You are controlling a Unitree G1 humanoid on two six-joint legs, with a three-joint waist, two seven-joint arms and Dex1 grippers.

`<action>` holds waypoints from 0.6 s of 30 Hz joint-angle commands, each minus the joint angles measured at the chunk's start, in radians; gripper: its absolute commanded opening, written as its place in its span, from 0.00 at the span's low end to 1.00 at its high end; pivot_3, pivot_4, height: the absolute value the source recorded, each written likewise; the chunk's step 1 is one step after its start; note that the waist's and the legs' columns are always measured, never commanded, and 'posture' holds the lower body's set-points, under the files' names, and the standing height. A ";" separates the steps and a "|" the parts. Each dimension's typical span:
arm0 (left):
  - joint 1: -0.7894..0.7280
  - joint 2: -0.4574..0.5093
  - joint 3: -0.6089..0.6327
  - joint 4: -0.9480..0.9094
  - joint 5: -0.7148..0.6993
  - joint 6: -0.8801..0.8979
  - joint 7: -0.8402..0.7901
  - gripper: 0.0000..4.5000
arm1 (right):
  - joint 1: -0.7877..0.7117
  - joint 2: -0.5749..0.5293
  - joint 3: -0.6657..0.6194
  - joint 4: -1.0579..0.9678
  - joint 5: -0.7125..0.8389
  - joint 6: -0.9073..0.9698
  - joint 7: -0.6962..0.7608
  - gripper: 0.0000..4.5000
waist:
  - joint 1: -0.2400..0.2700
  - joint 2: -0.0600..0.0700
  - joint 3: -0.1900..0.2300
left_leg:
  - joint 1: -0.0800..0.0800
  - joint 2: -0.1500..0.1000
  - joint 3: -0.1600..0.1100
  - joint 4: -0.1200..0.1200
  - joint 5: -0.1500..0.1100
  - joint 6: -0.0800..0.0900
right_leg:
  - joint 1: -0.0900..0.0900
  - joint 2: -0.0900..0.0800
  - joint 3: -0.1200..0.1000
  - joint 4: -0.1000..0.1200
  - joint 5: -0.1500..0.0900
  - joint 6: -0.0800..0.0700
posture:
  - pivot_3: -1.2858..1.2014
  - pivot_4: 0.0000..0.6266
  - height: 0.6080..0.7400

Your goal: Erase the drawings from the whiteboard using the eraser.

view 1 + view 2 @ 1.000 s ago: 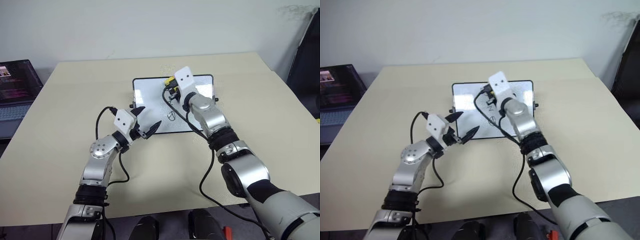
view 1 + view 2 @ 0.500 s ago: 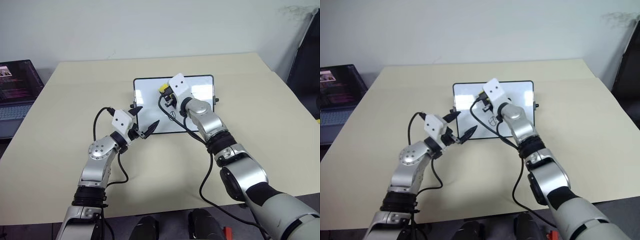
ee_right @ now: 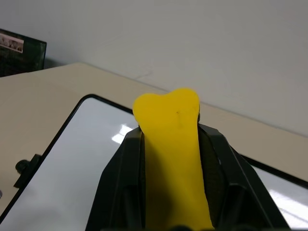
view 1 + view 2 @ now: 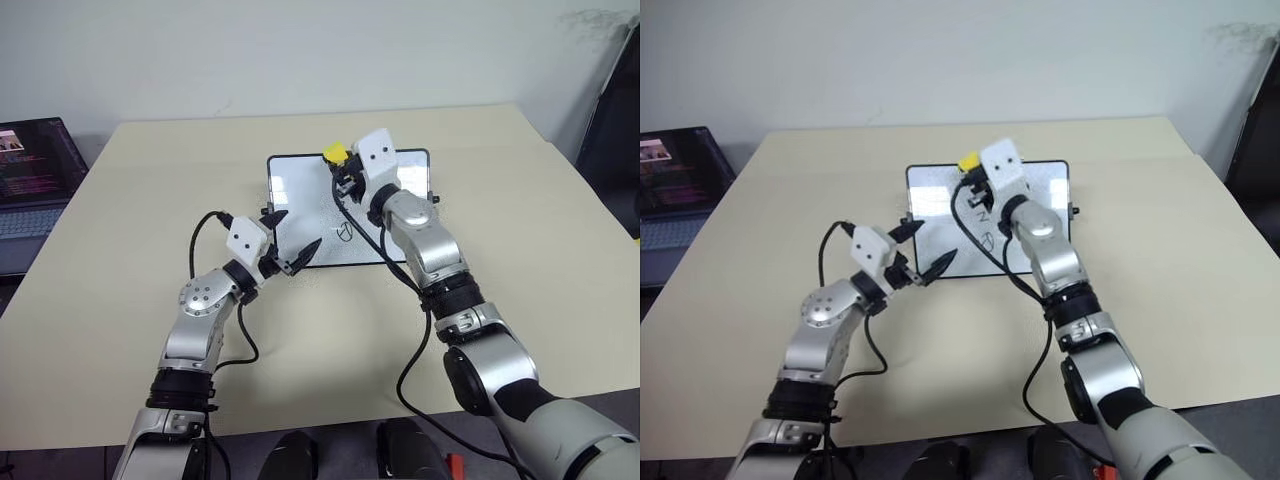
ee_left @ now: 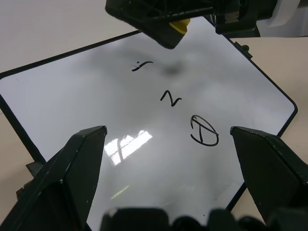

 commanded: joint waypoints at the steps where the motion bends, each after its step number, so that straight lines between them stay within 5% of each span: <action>1: -0.020 -0.001 0.003 -0.008 -0.005 -0.015 -0.007 1.00 | -0.014 0.000 -0.018 -0.027 0.011 -0.028 -0.021 0.27 | 0.000 0.000 0.000 | 0.000 0.000 0.000 0.000 0.000 0.000 | 0.000 0.000 0.000 0.000 0.000 0.000 | 0.52 0.24 1.00; 18: 0.003 0.011 0.017 -0.041 -0.004 -0.006 0.003 1.00 | -0.064 -0.017 0.053 0.131 -0.101 0.044 -0.065 0.27 | -0.001 0.000 0.000 | 0.000 0.000 0.000 0.000 0.000 0.000 | 0.000 0.000 0.000 0.000 0.000 0.000 | 0.52 0.24 1.00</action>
